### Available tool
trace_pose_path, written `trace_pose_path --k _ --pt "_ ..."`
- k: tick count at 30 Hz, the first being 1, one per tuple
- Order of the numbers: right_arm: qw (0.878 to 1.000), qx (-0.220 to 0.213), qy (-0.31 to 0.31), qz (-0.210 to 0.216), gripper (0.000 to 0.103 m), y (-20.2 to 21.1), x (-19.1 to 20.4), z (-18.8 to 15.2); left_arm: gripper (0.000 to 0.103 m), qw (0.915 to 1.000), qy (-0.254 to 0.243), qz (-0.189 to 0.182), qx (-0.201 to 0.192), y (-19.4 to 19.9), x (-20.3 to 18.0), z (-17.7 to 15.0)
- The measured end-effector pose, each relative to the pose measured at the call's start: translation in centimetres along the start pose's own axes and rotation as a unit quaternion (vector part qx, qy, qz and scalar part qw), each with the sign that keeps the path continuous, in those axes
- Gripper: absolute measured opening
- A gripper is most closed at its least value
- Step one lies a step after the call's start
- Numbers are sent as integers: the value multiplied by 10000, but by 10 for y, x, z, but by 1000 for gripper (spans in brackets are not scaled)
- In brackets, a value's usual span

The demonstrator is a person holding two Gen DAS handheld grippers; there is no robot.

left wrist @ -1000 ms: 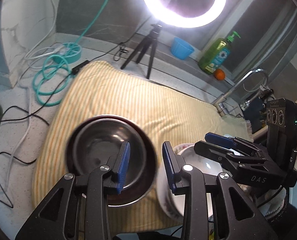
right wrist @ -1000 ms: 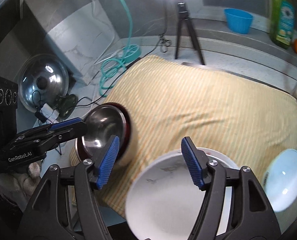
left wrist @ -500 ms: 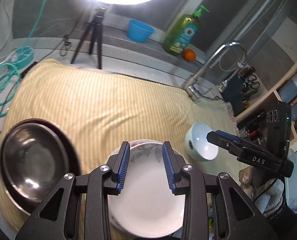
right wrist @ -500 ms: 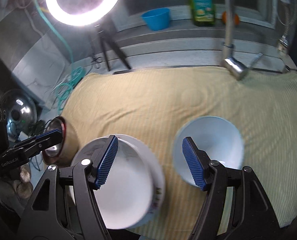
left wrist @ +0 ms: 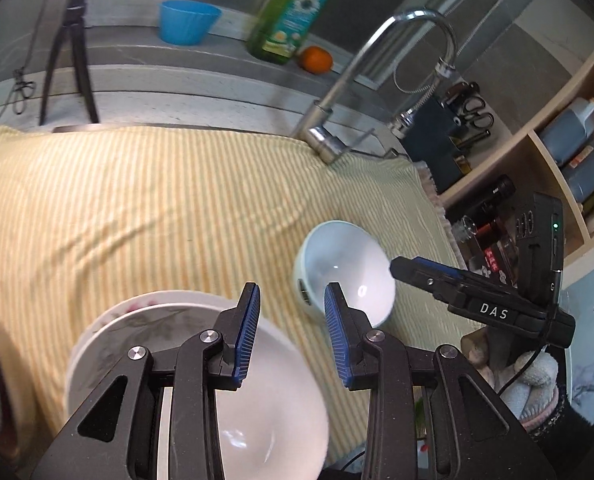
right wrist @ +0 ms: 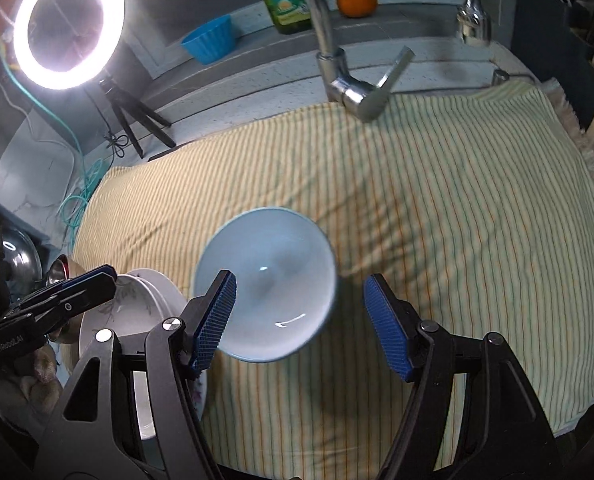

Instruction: Organize plates and bowls

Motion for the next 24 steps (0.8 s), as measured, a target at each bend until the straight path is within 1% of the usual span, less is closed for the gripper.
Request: trace_pose_path --k 3,4,5,7,10,11,14,16,17,18,20,23,24 --pt "9998 109 -150 76 69 -7 -10 -2 32 9998 1 -73 161 -20 -5 1" --pt "9997 132 -174 96 66 -9 -12 -3 32 9997 5 -93 214 -26 -7 1" --pt "9996 170 -184 116 59 -10 -13 -3 32 9996 6 -95 257 -31 -8 1" --pt "9996 214 -178 108 53 -12 -16 -5 32 9993 13 -147 356 -42 -11 -1" --pt "9993 275 -202 124 51 -15 -20 -5 31 9988 -6 -147 472 -54 -14 -2" --pt "9992 302 -214 146 47 -17 -21 -5 29 9986 9 -159 505 -57 -14 -3" --pt "9988 372 -240 191 40 -21 -22 -6 29 9982 48 -190 570 -62 -14 -3" --pt "9985 435 -260 198 37 -26 -22 -7 29 9981 15 -160 593 -64 -14 -2" --pt "9984 461 -264 197 33 -29 -23 -8 26 9981 -10 -148 606 -65 -14 -2" --pt "9982 499 -264 225 31 -31 -22 -9 25 9980 -37 -126 623 -66 -14 -2" --pt "9978 555 -261 269 22 -35 -21 -11 24 9979 -76 -95 640 -68 -14 -1" --pt "9975 599 -221 308 16 -39 -17 -12 24 9977 -93 -88 662 -70 -12 -1" --pt "9976 590 -207 290 16 -39 -17 -12 24 9976 -87 -94 675 -70 -12 -1"
Point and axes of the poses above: each gripper's, at about its wrist camera, not at the fingertips, and y roughly against the way its jaws point, x to its left, z to its top, the point moved 10 cm from there along -y, roughly the way its jaws point, and after that the axes turned 4 degrees about -y, right-handed, at the moved point
